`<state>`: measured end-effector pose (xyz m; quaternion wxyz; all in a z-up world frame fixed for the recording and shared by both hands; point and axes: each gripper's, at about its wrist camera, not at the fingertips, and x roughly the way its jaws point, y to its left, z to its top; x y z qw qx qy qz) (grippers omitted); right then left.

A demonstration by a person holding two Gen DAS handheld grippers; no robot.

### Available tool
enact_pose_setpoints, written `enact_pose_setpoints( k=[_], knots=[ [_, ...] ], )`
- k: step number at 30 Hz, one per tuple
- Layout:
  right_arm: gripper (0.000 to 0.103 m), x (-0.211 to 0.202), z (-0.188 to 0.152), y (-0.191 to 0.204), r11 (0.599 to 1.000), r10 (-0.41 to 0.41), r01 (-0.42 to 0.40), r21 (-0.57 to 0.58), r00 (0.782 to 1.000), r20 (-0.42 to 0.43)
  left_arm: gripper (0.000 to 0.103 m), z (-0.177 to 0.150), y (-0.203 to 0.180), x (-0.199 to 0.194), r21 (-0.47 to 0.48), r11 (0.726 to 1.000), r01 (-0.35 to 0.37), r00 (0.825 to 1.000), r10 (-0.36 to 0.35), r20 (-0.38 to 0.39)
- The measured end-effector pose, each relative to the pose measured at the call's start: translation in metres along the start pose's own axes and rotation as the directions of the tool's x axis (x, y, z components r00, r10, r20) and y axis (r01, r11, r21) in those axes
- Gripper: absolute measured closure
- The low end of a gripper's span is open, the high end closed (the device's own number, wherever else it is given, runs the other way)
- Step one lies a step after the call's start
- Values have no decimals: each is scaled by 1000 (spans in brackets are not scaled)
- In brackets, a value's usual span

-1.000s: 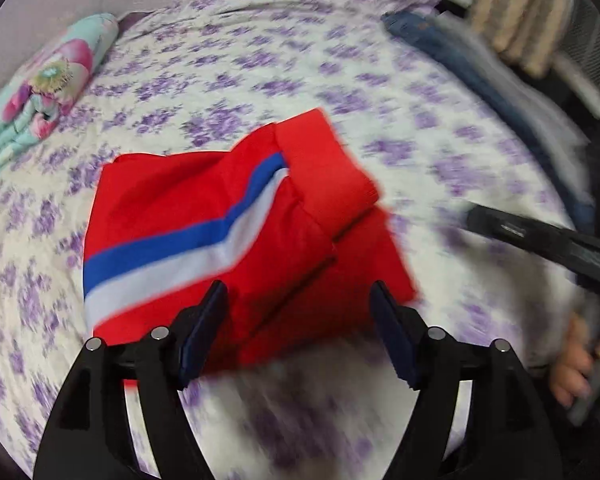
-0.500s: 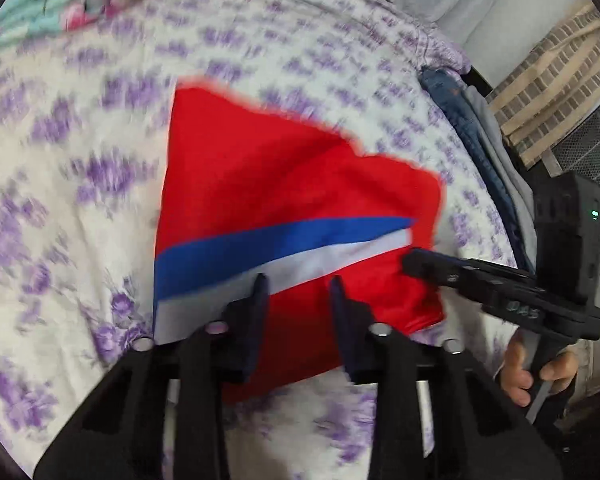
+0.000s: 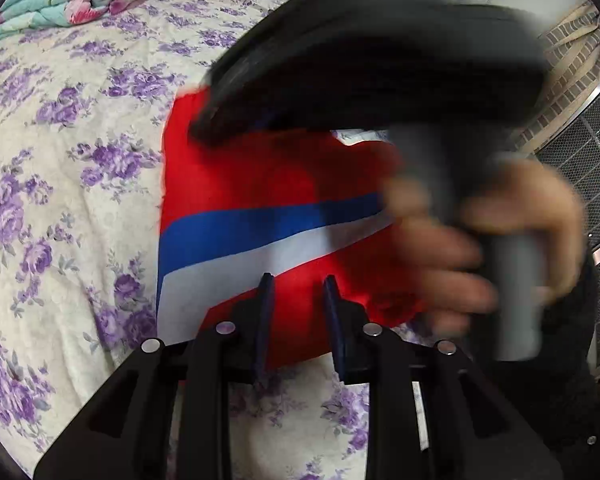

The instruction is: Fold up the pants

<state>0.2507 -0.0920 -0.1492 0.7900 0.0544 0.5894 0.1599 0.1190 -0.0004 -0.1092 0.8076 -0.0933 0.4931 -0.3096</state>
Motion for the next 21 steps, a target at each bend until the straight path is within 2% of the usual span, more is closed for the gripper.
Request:
enact_pose_setpoints(
  k=[2,4,5,6,7,8,9,11,13,15,19,21],
  knots=[
    [97,-5,1,2,1000,3,-3,0,1000,16,79,1,2,0,-4,1000,-1,1000,1,-2],
    [91,-28,-6,8,1000,23,-23,-15,999,47,78,2,6,-5,-20,999,31,999,-31,-19],
    [90,-42,-11,10,999,33,-31,-28,997,73,73,2,8,-12,-29,999,38,999,-38,-22],
    [84,-61,-18,11,998,44,-39,-46,992,116,61,2,11,-20,-39,999,38,999,-38,-13],
    [61,-90,-32,10,997,58,-46,-66,981,183,53,2,13,-29,-51,998,33,999,-33,8],
    [36,-111,-44,8,996,61,-45,-73,970,235,37,2,17,-43,-63,998,22,999,-19,44],
    [28,-134,-60,3,997,55,-35,-71,953,299,25,2,21,-61,-78,997,-2,996,9,93],
    [18,-166,-89,-11,998,32,-10,-59,923,384,18,2,30,-82,-105,994,-17,988,32,150],
    [15,-181,-116,-27,1000,10,-1,-21,906,422,17,6,41,-89,-137,991,1,986,22,165],
    [15,-191,-150,-54,998,-1,-29,60,894,448,17,8,53,-85,-178,984,19,988,8,151],
    [15,-194,-192,-93,978,-15,-82,191,888,460,17,10,68,-56,-245,966,83,995,-68,73],
    [15,-190,-205,-104,969,-15,-101,225,887,461,17,12,67,-40,-255,962,92,996,-85,38]
  ],
)
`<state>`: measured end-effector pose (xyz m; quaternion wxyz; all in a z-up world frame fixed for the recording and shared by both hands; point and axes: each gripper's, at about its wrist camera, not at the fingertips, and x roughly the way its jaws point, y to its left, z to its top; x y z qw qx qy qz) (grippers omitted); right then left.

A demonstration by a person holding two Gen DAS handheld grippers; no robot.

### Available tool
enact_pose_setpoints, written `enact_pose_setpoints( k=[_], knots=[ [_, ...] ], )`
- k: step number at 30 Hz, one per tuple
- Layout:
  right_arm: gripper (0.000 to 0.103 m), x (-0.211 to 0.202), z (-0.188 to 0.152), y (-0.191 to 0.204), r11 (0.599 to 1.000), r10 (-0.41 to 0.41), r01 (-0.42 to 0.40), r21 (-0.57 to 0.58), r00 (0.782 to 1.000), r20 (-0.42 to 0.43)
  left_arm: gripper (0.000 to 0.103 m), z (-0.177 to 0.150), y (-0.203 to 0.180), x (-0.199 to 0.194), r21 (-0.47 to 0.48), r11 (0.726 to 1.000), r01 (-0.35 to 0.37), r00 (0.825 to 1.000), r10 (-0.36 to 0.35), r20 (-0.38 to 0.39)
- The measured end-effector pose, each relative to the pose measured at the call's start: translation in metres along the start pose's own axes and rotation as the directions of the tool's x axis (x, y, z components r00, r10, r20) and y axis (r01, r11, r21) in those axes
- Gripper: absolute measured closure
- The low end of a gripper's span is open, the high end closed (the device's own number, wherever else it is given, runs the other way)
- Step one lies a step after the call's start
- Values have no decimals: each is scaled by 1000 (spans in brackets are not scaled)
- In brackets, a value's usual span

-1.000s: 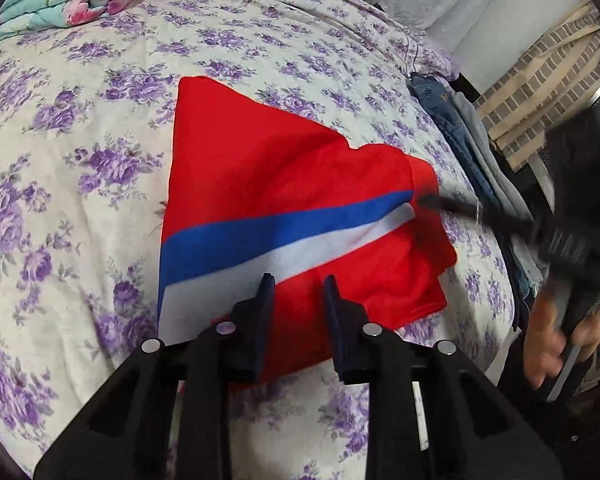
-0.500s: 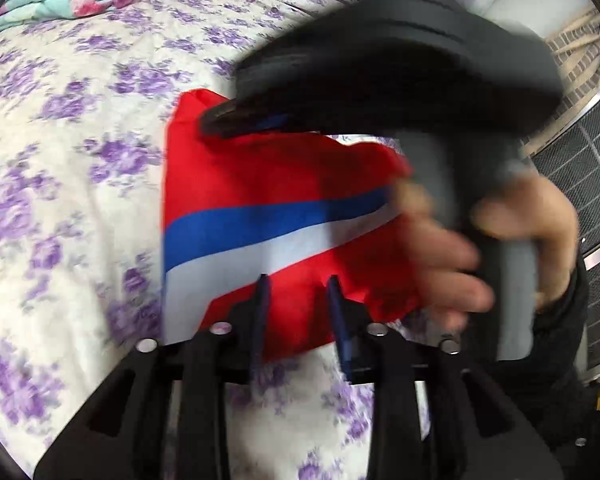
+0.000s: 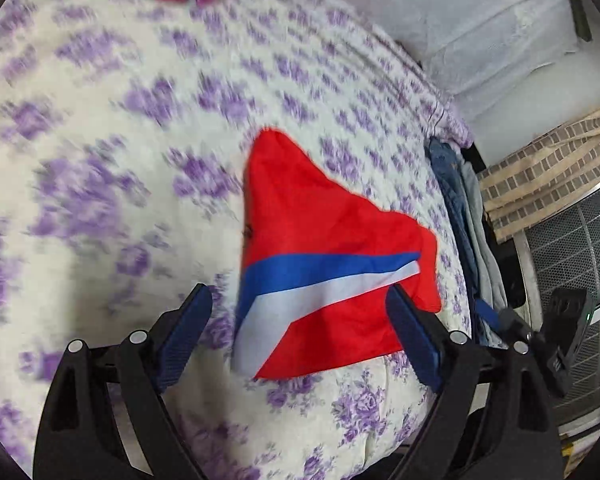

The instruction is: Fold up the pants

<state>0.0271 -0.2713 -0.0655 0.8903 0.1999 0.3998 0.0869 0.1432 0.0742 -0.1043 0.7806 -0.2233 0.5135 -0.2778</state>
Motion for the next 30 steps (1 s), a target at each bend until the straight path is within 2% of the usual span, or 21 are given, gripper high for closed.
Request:
enact_pose_setpoints(
  k=[5,9,15,18,19,20,21,22,23,24,25,27,30],
  knots=[
    [15,23,-2,-23,994,50,-42,104,996,-78,17,3,3,53,2,1000,-5,993,5,-116],
    [15,51,-3,-38,983,57,-29,180,986,-155,17,-5,-7,56,70,997,-12,994,19,-104],
    [15,94,-5,-51,945,184,-108,308,956,-228,15,-6,-4,55,69,997,22,995,-14,-103],
    [12,117,-5,-48,931,252,-157,329,930,-269,14,-3,-4,59,65,997,37,994,-30,-105],
    [11,121,-5,-44,934,251,-161,319,931,-264,14,-2,-6,61,64,997,36,994,-30,-103],
    [15,122,-5,-40,939,246,-166,300,935,-254,14,-3,-8,62,68,997,31,995,-24,-102],
    [26,121,-6,-32,945,243,-175,276,940,-237,15,-4,-11,63,76,997,27,995,-19,-102],
    [53,122,-8,-25,957,215,-156,246,947,-238,18,-6,-15,62,88,996,16,995,-7,-99],
    [57,120,-9,-20,966,189,-139,217,955,-227,28,-8,-20,60,106,994,-10,996,19,-86],
    [59,117,-10,-15,975,164,-126,184,963,-213,38,-10,-23,58,121,992,-23,996,33,-80],
    [61,115,-11,-12,981,143,-111,159,969,-204,41,-11,-26,55,135,990,-35,996,45,-72],
    [62,109,-13,-6,988,109,-85,130,977,-185,55,-12,-29,49,145,988,-56,997,64,-53],
    [63,99,-12,7,998,53,-46,47,987,-151,66,-9,-28,43,124,992,-33,998,40,-50]
  ],
)
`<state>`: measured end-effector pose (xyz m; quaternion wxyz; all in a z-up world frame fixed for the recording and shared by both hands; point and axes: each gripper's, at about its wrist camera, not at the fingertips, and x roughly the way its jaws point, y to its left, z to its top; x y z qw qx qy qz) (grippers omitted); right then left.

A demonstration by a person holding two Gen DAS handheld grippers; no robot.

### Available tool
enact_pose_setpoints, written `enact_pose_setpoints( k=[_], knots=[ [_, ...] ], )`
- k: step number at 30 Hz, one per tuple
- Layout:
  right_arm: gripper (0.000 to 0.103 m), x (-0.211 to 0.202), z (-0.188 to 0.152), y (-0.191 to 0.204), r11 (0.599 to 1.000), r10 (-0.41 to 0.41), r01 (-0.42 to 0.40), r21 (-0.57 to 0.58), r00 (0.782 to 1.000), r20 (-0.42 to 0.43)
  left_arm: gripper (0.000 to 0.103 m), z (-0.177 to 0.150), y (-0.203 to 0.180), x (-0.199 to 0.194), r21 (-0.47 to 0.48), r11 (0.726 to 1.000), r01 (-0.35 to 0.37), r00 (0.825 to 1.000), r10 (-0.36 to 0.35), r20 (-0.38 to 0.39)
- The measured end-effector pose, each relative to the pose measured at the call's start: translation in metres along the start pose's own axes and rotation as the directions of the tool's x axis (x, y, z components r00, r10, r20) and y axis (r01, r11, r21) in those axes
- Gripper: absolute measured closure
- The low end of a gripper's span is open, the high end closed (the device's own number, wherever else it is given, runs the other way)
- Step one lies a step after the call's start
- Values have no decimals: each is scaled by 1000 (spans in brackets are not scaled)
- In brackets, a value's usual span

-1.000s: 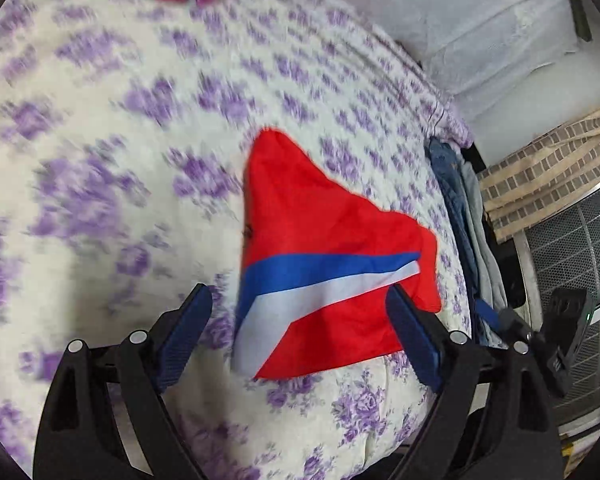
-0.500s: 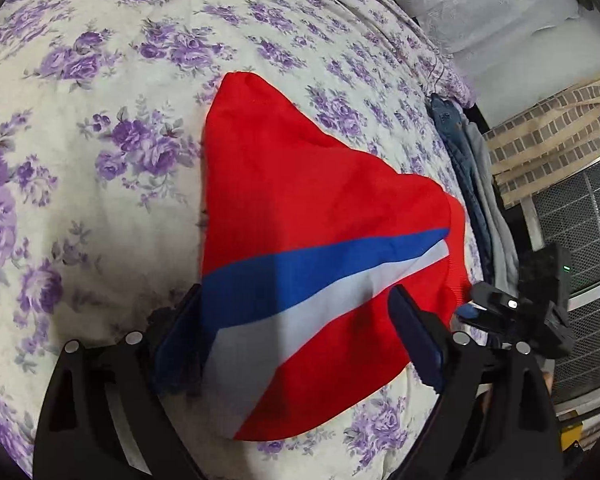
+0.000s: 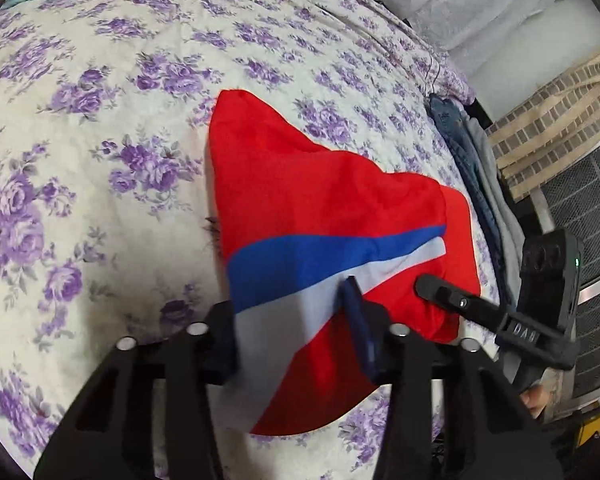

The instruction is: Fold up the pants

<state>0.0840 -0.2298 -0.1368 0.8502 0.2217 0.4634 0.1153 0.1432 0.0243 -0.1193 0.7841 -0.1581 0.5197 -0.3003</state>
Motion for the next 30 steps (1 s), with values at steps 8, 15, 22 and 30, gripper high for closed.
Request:
enact_pose_setpoints(
  k=[8,15,22,30],
  knots=[
    [63,-23,47,16,992,6,-2,-128,999,33,73,35,-42,-6,83,996,-24,999,26,-27],
    [63,11,215,5,984,4,19,-177,992,128,73,197,-53,34,119,989,-92,994,85,67],
    [63,114,366,-27,984,-17,47,-174,986,166,73,363,2,128,51,995,-90,990,84,116],
    [35,180,391,-96,997,-1,9,-80,996,94,41,386,62,191,47,995,-93,993,89,81]
  ],
)
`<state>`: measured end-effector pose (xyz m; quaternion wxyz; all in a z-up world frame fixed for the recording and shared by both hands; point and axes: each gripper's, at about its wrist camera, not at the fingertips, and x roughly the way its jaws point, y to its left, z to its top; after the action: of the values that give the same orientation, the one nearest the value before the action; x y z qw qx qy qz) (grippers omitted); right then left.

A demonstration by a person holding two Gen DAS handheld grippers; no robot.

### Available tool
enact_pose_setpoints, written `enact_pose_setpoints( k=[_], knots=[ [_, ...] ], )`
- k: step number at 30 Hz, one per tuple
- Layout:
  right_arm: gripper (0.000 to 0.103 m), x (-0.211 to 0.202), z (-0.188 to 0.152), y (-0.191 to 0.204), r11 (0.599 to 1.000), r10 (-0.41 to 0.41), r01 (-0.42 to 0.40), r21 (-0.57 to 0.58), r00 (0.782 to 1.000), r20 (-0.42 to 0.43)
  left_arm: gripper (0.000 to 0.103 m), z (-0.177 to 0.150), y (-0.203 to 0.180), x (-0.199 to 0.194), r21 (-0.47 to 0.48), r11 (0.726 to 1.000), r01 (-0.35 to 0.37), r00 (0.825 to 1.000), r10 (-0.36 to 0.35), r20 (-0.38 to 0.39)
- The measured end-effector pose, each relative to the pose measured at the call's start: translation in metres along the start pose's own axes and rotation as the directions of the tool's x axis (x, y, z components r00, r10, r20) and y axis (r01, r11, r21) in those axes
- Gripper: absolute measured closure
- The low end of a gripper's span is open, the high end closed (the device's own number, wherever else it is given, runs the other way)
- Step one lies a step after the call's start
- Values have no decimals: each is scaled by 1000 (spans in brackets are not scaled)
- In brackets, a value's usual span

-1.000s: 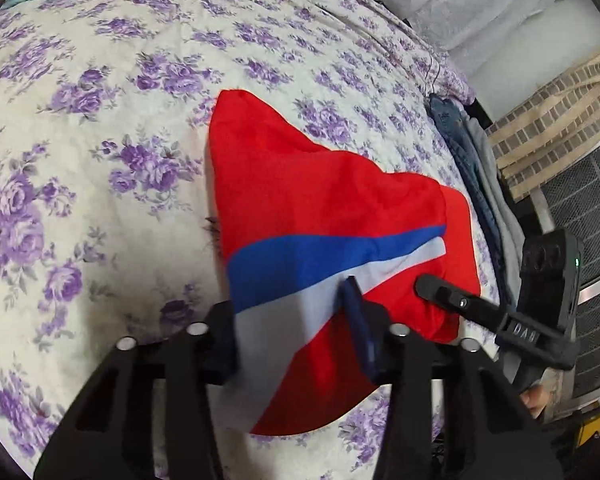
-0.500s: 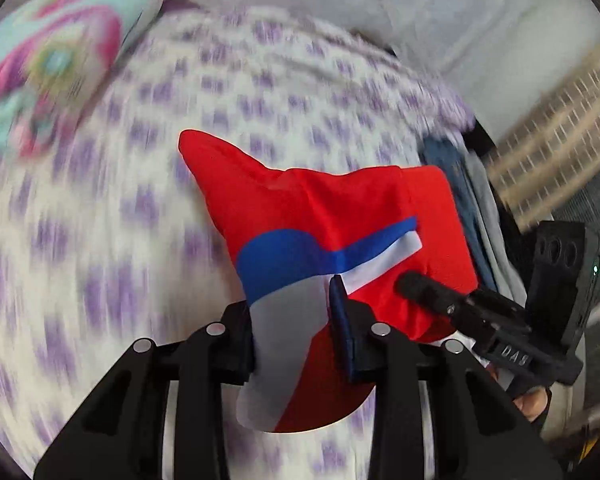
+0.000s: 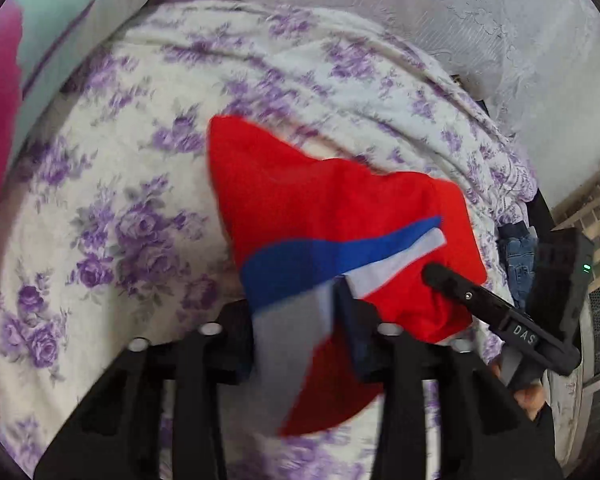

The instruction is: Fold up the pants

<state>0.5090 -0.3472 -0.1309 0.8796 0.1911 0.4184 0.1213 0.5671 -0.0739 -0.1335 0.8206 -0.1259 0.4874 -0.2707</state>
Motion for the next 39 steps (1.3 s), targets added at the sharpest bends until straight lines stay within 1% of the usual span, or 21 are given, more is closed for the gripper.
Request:
enact_pose_setpoints(
  k=[1,2,4,6,8,9,10,11,13,15,18,22,23,26,27,30,31,33,34,37,39],
  knots=[
    [32,2,0,-4,1000,8,-8,10,1000,-17,30,-1,7,2,-22,999,-23,1000,23,-5],
    [29,-1,0,-3,1000,9,-9,13,999,-30,27,-1,13,2,-42,999,-19,1000,18,-10],
    [24,-16,5,1,998,-55,58,28,996,-71,27,-2,17,-12,-68,997,-34,999,33,-14],
    [22,-43,3,10,987,-160,161,14,985,-64,28,-9,8,-42,-35,992,-122,992,123,24],
    [21,-76,-3,25,965,-264,263,-15,965,-11,27,-26,-9,-83,10,971,-240,967,238,93],
    [21,-94,-8,35,957,-289,290,-33,957,22,22,-33,-18,-101,22,965,-260,959,256,125],
    [17,-113,-13,46,954,-294,297,-47,954,51,17,-43,-27,-117,33,963,-269,953,261,157],
    [11,-138,-26,61,956,-284,289,-51,955,90,7,-63,-47,-142,53,953,-299,936,282,209],
    [8,-172,-50,83,961,-264,274,-43,952,154,5,-98,-76,-172,87,941,-328,915,293,278],
    [5,-205,-88,108,951,-284,303,-57,932,223,5,-132,-100,-191,94,928,-361,894,315,317],
    [4,-226,-136,125,931,-312,351,-99,907,284,5,-181,-131,-207,92,899,-429,854,369,367],
    [4,-233,-185,127,911,-336,392,-124,883,327,5,-228,-150,-215,107,901,-421,847,348,401],
    [4,-231,-195,125,905,-346,405,-129,878,331,5,-235,-153,-214,112,893,-436,839,358,410],
    [4,-223,-211,118,899,-358,417,-132,876,324,5,-250,-155,-209,109,850,-515,783,415,463],
    [4,-221,-213,116,898,-361,419,-135,877,318,5,-251,-154,-206,103,849,-518,778,418,469],
    [4,-218,-216,110,899,-365,419,-125,877,311,5,-252,-147,-202,88,858,-506,792,423,440],
    [4,-217,-216,109,901,-364,416,-122,879,308,5,-252,-145,-201,82,856,-511,789,429,440],
    [4,-215,-219,106,902,-368,416,-117,881,298,5,-252,-142,-196,67,831,-552,764,472,440],
    [4,-213,-219,106,898,-375,423,-122,880,292,5,-252,-140,-194,65,826,-560,760,481,437],
    [4,-205,-223,109,890,-384,432,-148,883,269,5,-251,-136,-190,70,844,-531,787,461,410],
    [4,-203,-224,111,893,-375,422,-158,890,260,5,-252,-135,-189,71,846,-528,790,459,405]
  ],
)
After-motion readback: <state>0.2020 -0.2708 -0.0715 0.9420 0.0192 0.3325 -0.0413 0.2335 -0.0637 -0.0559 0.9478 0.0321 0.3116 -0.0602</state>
